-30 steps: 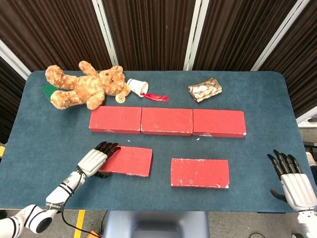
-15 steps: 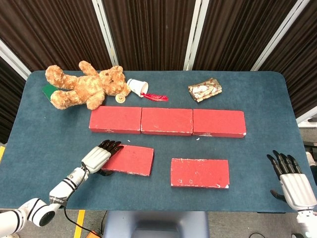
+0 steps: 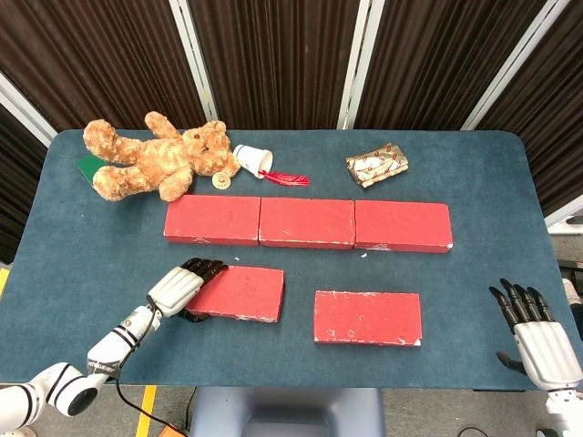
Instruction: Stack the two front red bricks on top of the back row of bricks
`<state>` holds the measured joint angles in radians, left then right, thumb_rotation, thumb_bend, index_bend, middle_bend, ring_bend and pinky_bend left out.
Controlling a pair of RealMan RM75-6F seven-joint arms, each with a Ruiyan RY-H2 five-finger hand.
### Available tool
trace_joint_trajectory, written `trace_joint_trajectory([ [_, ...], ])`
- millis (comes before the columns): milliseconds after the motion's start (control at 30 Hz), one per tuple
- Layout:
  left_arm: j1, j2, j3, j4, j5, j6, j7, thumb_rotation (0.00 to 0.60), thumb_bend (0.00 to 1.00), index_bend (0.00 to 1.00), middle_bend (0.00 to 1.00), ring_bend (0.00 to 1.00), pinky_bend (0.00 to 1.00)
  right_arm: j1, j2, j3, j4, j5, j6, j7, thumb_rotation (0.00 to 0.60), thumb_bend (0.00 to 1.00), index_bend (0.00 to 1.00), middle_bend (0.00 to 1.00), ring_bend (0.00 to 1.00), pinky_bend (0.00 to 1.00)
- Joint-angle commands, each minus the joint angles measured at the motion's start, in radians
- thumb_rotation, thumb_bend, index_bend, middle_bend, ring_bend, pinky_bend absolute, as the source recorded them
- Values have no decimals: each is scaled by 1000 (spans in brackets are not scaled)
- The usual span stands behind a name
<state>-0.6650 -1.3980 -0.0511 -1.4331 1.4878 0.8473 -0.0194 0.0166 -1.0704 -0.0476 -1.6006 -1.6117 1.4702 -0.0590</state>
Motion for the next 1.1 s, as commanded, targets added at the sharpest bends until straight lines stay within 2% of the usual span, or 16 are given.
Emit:
trace_joint_trajectory([
  [33,12,27,-2,-42,11,49,14,600,303,0,578,818,898,-1,1,-3,0,-6,3,1,600,141,0,0,0,0],
  [133,16,42,-18,-70,4,82,47,600,303,0,578,824,905,-2,2,-5,-1,-10,6,3,600,140,0,0,0,0],
  [367,-32,82,-105,-124,-95,70,152,600,303,0,578,833,915,5,2,0,0,0,-10,0,600,141,0,0,0,0],
  [533,-99,81,-167,-73,-198,-1,192,600,297,0,577,832,908,10,-1,9,-2,22,-23,-13,600,140,0,0,0,0],
  [667,-121,74,-180,-45,-233,-31,197,600,295,0,577,832,905,12,-3,13,-2,32,-28,-18,600,140,0,0,0,0],
  [767,-202,21,-225,91,-301,-125,172,600,295,0,579,832,904,17,-9,33,-2,79,-46,-29,600,140,0,0,0,0],
  [1100,-311,-112,-216,361,-243,-215,29,600,296,0,578,832,902,30,-16,62,-3,162,-84,-53,600,141,0,0,0,0],
])
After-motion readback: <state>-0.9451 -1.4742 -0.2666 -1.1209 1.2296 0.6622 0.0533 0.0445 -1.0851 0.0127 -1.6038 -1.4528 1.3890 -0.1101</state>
